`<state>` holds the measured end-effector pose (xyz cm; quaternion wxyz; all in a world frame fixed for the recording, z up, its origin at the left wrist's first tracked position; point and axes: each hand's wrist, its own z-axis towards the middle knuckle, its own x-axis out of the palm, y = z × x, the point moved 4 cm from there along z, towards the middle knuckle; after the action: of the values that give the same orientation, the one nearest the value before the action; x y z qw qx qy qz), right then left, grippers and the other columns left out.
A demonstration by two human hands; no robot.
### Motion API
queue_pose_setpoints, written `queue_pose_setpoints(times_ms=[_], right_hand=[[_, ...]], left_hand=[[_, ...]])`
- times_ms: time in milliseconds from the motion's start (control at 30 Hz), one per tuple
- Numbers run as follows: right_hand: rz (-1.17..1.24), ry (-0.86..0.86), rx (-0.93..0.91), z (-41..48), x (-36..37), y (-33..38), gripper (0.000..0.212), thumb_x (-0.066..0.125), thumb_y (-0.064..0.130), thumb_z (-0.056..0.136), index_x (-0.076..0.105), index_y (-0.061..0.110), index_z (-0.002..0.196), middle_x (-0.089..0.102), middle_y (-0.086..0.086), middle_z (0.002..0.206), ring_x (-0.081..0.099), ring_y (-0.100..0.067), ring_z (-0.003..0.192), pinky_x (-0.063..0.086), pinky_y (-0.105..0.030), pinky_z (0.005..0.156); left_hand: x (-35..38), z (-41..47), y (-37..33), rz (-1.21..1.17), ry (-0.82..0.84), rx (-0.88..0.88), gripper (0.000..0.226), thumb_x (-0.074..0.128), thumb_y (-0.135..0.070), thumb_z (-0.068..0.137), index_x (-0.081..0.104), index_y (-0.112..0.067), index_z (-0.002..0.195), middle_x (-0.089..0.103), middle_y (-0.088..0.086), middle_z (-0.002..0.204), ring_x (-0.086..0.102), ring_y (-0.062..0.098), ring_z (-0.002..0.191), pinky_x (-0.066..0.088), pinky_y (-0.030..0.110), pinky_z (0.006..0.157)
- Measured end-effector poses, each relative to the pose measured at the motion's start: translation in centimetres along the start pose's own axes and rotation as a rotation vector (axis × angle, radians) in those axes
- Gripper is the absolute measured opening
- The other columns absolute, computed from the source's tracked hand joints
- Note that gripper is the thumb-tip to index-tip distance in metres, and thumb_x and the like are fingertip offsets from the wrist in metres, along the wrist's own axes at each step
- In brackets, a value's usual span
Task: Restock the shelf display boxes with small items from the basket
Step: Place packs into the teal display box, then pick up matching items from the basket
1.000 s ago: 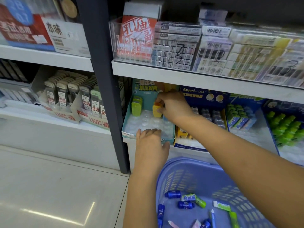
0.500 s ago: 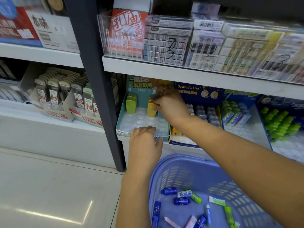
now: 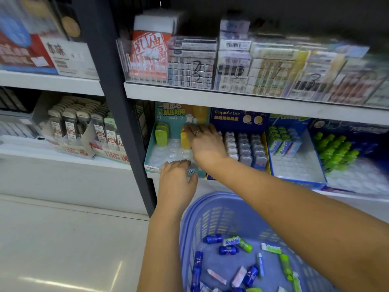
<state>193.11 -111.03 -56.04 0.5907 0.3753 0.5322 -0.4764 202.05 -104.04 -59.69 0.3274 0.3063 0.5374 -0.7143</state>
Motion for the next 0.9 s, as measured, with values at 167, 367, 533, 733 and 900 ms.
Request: queue_pose_setpoints(times_ms=[167,367,533,733,900], right_hand=[[0.012,0.127,0.018,0.2,-1.0,0.2,0.057,0.036,0.015,0.094,0.018,0.016,0.148,0.020,-0.006,0.155,0.012,-0.030,0.143,0.016,-0.041,0.114],[0.270,-0.131,-0.010,-4.9,-5.0,-1.6,0.025,0.047,0.022,0.093,0.059,0.009,0.111,0.059,-0.012,0.113,0.053,-0.030,0.106,0.046,-0.038,0.081],[0.327,0.259,0.050,-15.6,-0.1,-8.1,0.021,0.055,0.034,0.091,0.066,0.016,0.090,0.069,-0.005,0.088,0.061,-0.024,0.084,0.046,-0.032,0.071],[0.316,0.944,0.198,-28.7,13.8,-12.5,0.033,0.066,0.016,0.081,0.064,0.015,0.114,0.066,-0.008,0.114,0.060,-0.022,0.107,0.045,-0.025,0.083],[0.272,1.142,0.006,-32.3,19.1,-11.9,0.011,0.066,0.011,0.081,0.056,0.015,0.079,0.054,-0.012,0.080,0.046,-0.023,0.079,0.030,-0.026,0.060]], left_hand=[[-1.7,-0.6,-0.6,-0.126,-0.041,-0.051,0.037,0.055,-0.015,0.092,0.056,-0.007,0.127,0.057,0.006,0.131,0.046,0.021,0.125,0.016,0.027,0.114],[-3.6,-2.9,-3.3,-0.203,-0.158,0.001,0.014,0.056,-0.024,0.092,0.068,-0.017,0.090,0.068,-0.003,0.084,0.061,0.014,0.078,0.046,0.028,0.067],[4.9,-5.3,-5.8,-0.038,0.281,-0.013,0.024,0.055,-0.023,0.090,0.064,-0.007,0.074,0.065,0.012,0.072,0.059,0.030,0.074,0.039,0.035,0.061],[18.8,-12.9,-7.0,0.095,0.912,0.052,0.022,0.050,-0.009,0.087,0.068,0.000,0.096,0.066,0.023,0.104,0.062,0.032,0.101,0.045,0.038,0.085],[24.2,-17.0,-4.6,0.236,1.091,0.099,0.028,0.045,-0.006,0.092,0.059,0.001,0.116,0.058,0.023,0.122,0.053,0.036,0.115,0.038,0.040,0.090]])
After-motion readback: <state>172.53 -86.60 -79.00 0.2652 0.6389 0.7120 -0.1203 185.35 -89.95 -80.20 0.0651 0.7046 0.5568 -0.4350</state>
